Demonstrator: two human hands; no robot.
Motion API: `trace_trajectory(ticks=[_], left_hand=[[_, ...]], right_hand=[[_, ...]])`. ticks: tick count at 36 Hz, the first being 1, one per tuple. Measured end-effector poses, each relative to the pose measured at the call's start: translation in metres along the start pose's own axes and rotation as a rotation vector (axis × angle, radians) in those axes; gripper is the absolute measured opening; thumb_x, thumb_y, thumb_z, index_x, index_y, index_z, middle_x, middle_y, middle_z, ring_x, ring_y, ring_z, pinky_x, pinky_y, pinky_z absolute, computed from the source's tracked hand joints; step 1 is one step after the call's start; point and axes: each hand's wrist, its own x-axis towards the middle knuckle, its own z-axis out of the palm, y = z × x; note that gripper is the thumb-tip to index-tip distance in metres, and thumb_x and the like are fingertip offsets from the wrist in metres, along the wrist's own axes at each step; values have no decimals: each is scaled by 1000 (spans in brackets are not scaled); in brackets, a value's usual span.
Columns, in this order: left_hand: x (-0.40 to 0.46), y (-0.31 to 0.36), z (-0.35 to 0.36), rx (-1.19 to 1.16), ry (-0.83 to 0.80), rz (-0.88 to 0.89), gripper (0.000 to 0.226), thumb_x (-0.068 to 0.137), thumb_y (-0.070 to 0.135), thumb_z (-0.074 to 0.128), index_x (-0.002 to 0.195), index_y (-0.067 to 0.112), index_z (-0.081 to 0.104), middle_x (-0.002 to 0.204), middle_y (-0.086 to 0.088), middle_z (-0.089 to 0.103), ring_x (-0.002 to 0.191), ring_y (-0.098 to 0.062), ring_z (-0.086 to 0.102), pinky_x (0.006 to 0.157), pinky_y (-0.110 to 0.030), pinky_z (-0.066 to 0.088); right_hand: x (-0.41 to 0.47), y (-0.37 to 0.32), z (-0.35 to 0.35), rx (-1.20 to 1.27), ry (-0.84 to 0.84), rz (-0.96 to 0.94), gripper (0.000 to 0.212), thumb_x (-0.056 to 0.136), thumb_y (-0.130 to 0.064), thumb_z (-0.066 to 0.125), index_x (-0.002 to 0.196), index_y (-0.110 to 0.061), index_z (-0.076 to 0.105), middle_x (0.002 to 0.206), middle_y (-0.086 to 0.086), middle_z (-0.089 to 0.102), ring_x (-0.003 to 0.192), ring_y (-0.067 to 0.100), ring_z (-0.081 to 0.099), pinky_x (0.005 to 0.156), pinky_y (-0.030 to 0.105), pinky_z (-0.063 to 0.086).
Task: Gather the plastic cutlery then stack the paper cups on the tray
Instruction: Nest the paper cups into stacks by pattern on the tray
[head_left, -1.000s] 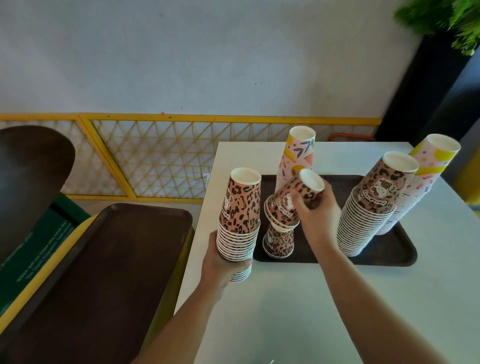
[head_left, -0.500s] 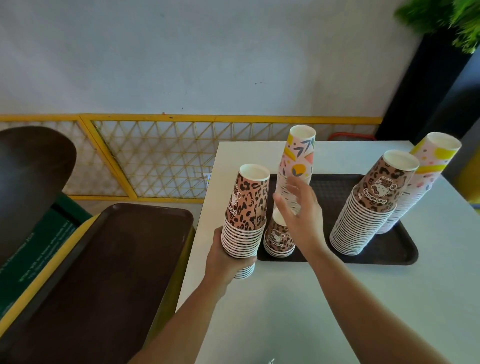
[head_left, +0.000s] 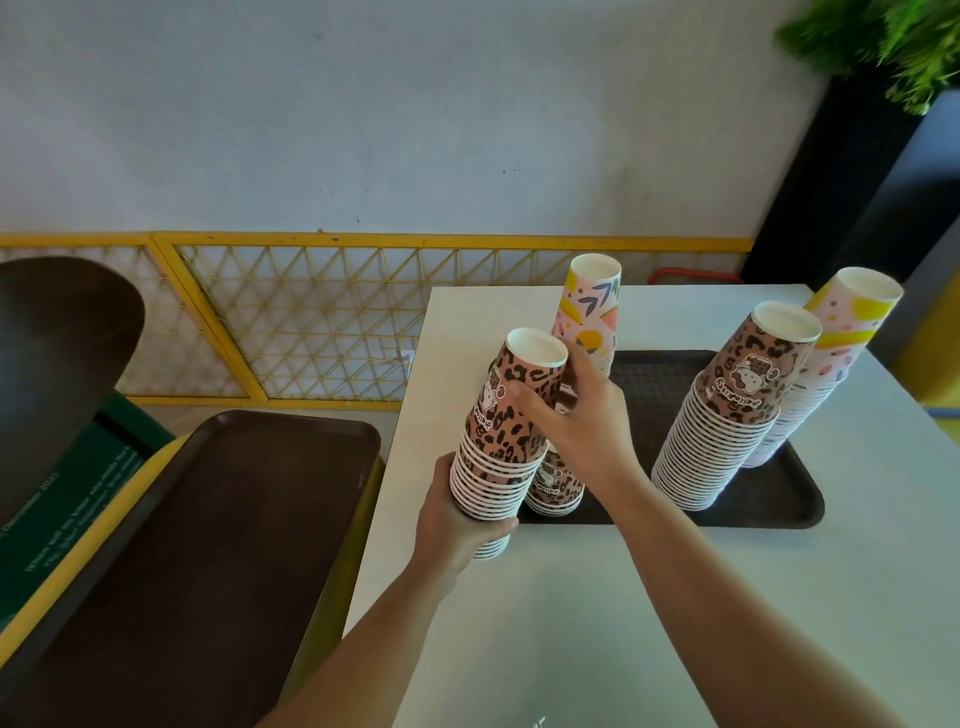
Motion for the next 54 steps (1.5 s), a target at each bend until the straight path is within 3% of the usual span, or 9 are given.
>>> trace_trajectory(ticks=[10,25,33,37,41,44,46,50,54], left_hand=[[1,-3,0,30,6,24,83,50,12,91,114,34,42,104,17,59,99,-13,59,84,-32,53],[0,-1,1,17,0,19,85,50,11,91,116,33,40,105,16,57,101,-13,56,83,-30,52],[0,-2,0,15,13,5,82,50,11,91,115,30,44,104,14,60,98,-13,59,79,-27,52],[0,-4,0,0,16,-23,86,47,13,91,119,27,46,109,8,63,100,-16,61,85,-38,54],[0,-7,-2,-23,33,-54,86,46,12,91,118,27,47,108,8,64,100,-17,61,84,-38,54],[0,-9,-3,-36,47,-66,86,47,10,91,119,25,47,107,7,63,100,-17,61,82,-37,54],[0,-10,-4,-45,56,-73,86,47,10,91,120,24,46,108,6,63,101,-18,60,83,-38,54],[0,-12,-4,-65,69,-88,88,46,11,91,120,26,45,109,5,62,102,-20,60,84,-39,54],[1,-8,-4,-75,57,-84,88,48,7,90,120,28,43,111,6,60,103,-18,58,84,-35,53]], right_hand=[[2,-8,-6,25,45,-44,47,77,-27,71,118,-32,47,96,-28,52,91,-8,53,72,-2,42],[2,-9,-1,-47,28,-43,48,74,-32,73,117,-26,54,109,-9,61,102,7,58,85,27,52],[8,-16,-7,23,115,-90,39,75,-31,72,107,-33,51,108,-3,61,101,7,58,70,1,44],[15,-17,-15,106,185,-45,39,76,-35,70,112,-24,58,103,-6,64,93,1,61,75,10,49],[25,-13,-30,295,279,49,55,68,-47,66,112,-14,61,101,2,67,96,20,64,84,42,55],[31,-5,-41,385,355,101,57,66,-51,65,109,-12,62,101,8,67,99,26,64,86,49,53],[32,0,-45,355,420,113,54,68,-49,66,108,-14,62,100,5,68,98,21,65,86,45,54],[24,20,-41,89,465,85,40,79,-31,68,115,-17,58,102,-6,63,85,-4,60,74,13,50],[11,46,-25,-93,424,51,45,76,-27,74,116,-17,55,110,-1,62,97,13,60,82,23,51]])
